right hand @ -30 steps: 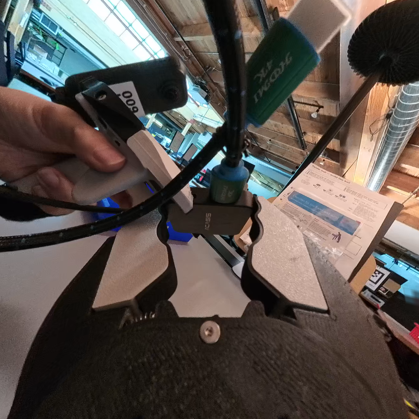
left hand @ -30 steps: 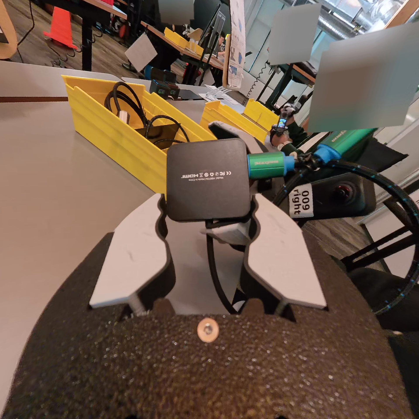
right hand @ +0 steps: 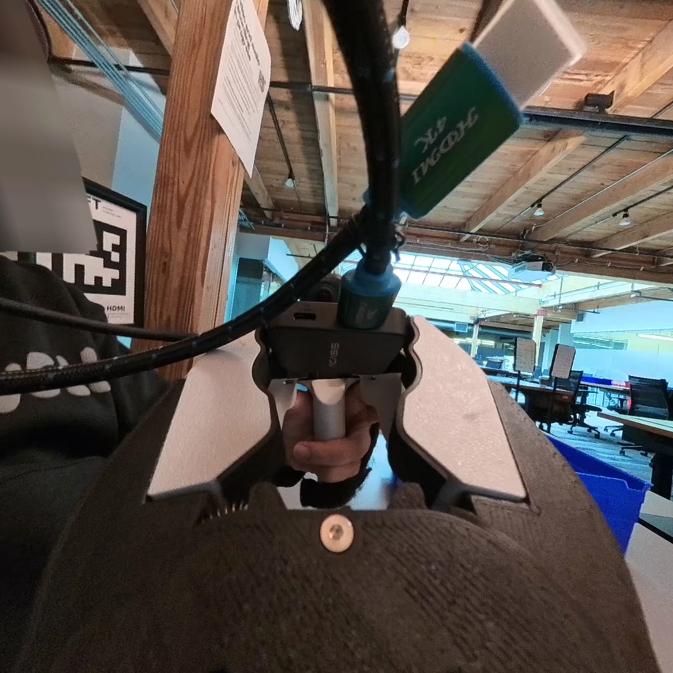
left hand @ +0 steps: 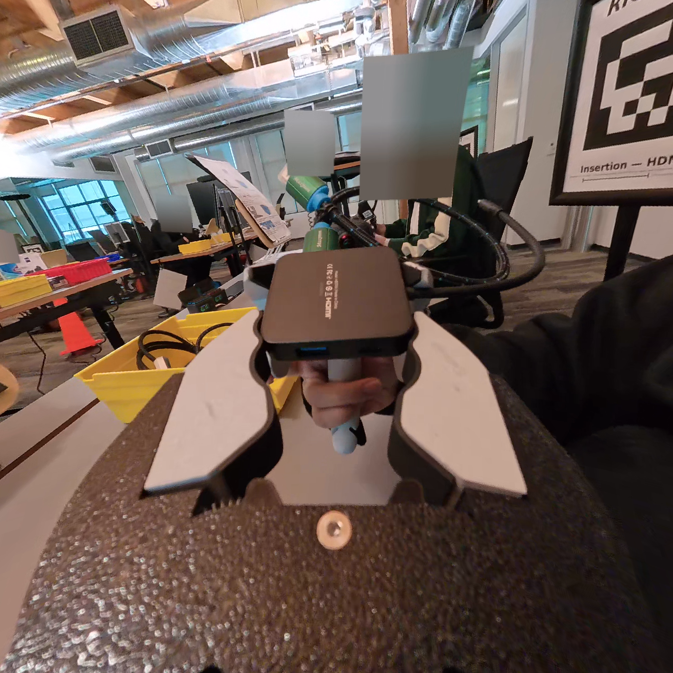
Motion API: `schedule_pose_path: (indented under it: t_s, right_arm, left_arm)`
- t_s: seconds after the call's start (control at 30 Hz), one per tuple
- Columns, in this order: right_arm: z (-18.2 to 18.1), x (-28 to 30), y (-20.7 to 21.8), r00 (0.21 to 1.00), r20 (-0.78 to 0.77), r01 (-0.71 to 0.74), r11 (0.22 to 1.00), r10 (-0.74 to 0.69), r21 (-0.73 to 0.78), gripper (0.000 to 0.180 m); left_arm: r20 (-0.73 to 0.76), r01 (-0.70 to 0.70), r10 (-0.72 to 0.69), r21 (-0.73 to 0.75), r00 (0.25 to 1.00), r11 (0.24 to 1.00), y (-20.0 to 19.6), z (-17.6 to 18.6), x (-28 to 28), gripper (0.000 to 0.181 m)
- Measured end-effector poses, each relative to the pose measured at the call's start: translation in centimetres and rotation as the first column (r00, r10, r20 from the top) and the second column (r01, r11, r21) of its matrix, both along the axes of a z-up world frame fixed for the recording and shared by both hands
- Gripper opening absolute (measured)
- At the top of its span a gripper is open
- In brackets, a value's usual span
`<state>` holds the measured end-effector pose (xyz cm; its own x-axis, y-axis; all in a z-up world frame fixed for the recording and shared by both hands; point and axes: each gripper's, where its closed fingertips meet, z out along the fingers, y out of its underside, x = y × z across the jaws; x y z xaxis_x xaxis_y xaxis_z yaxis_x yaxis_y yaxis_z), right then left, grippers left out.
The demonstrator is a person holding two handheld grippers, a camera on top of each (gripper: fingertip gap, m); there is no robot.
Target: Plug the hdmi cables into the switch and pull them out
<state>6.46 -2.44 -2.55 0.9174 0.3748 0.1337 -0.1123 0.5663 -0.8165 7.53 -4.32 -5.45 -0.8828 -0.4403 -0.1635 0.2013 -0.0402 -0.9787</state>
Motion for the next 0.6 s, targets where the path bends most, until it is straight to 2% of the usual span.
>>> schedule_pose_path:
  t_s: [0.17, 0.37, 0.43, 0.5, 0.53, 0.6]
  right_arm:
    - [-0.3, -0.2, 0.1, 0.997, 0.076, 0.033, 0.996, -0.026, -0.088, 0.072]
    - [-2.4, 2.8, -0.5, 0.968, 0.193, 0.208, 0.938, -0.158, -0.277, 0.077]
    - [-3.9, 4.9, -1.5, 0.940, 0.260, 0.309, 0.875, -0.221, -0.372, 0.077]
    - [-5.6, 8.5, -3.1, 0.872, 0.345, 0.479, 0.747, -0.347, -0.461, 0.076]
    - [-5.8, 10.4, -4.2, 0.823, 0.373, 0.565, 0.680, -0.428, -0.467, 0.078]
    - [-5.1, 12.3, -6.7, 0.778, 0.361, 0.628, 0.626, -0.514, -0.462, 0.078]
  left_arm:
    - [0.028, -0.004, 0.004, 0.024, 1.000, 1.000, 0.1, -0.2, 0.0, 0.072]
    - [0.064, -0.104, 0.100, 0.055, 0.993, 0.993, 2.8, 0.0, 1.0, 0.072]
    - [0.078, -0.149, 0.142, 0.092, 0.987, 0.985, 4.1, -0.3, 1.5, 0.072]
    - [0.080, -0.181, 0.173, 0.109, 0.982, 0.977, 5.1, -0.7, 2.0, 0.072]
    - [0.075, -0.185, 0.178, 0.102, 0.981, 0.977, 5.5, -0.8, 2.1, 0.072]
    - [0.064, -0.187, 0.182, 0.101, 0.981, 0.977, 6.1, -1.1, 2.4, 0.072]
